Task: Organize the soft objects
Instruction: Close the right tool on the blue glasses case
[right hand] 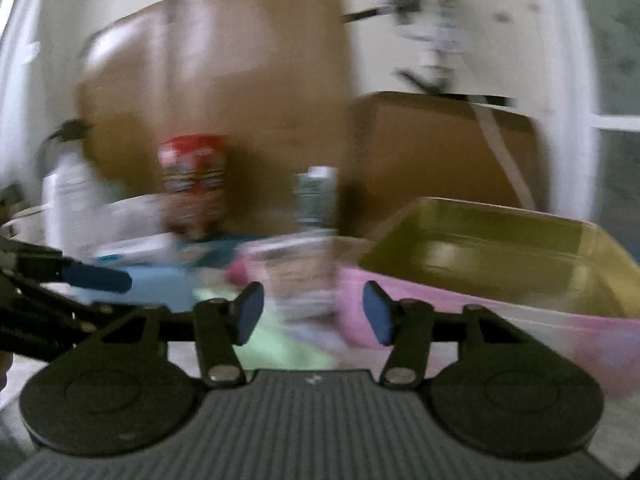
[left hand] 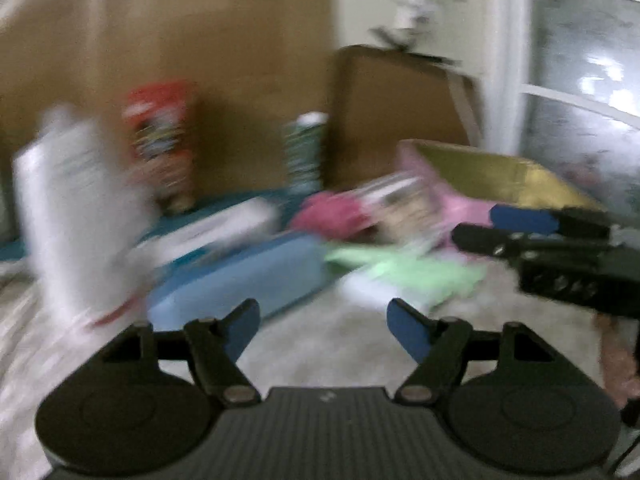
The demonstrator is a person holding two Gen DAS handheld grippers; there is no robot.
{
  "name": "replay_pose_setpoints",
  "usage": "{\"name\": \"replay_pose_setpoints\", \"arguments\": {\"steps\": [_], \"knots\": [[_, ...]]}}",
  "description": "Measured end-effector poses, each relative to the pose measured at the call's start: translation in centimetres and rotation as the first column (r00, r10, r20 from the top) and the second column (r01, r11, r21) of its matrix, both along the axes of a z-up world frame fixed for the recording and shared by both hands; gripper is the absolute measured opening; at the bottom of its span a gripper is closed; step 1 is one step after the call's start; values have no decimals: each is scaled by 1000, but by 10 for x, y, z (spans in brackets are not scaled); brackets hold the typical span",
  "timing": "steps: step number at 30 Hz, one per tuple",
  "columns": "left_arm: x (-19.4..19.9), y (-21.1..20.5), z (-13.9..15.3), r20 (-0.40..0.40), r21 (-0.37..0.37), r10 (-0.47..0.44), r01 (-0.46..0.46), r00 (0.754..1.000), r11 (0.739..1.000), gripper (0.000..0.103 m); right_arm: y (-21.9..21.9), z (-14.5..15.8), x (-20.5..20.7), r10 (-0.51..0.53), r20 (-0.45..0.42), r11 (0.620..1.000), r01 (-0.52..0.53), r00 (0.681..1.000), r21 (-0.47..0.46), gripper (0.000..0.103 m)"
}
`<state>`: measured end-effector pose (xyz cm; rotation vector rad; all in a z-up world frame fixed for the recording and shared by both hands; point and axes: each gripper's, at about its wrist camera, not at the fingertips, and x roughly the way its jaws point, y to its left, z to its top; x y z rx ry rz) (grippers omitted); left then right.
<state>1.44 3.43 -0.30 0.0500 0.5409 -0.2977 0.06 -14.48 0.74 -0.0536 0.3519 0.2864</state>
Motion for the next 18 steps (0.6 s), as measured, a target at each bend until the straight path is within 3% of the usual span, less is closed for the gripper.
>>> {"name": "replay_pose_setpoints", "arguments": {"steps": [3, 7, 13, 18], "knots": [[-1, 33, -11, 6, 39, 109, -110, 994, 993, 73, 31, -2, 6, 87, -26, 996, -88, 996, -6, 54], [5, 56, -15, 2, 15, 163, -163, 987, 986, 74, 58, 0, 26, 151, -57, 988, -151, 987, 16, 54], [18, 65, -13, 45, -10, 147, -147, 988, 989, 77, 63, -1, 69, 146, -148, 982, -125, 978, 143, 55], [42, 58, -20, -16, -20, 121, -122, 992, 992, 80, 57, -14, 113, 149, -269, 956, -70, 952, 284, 56]]}}
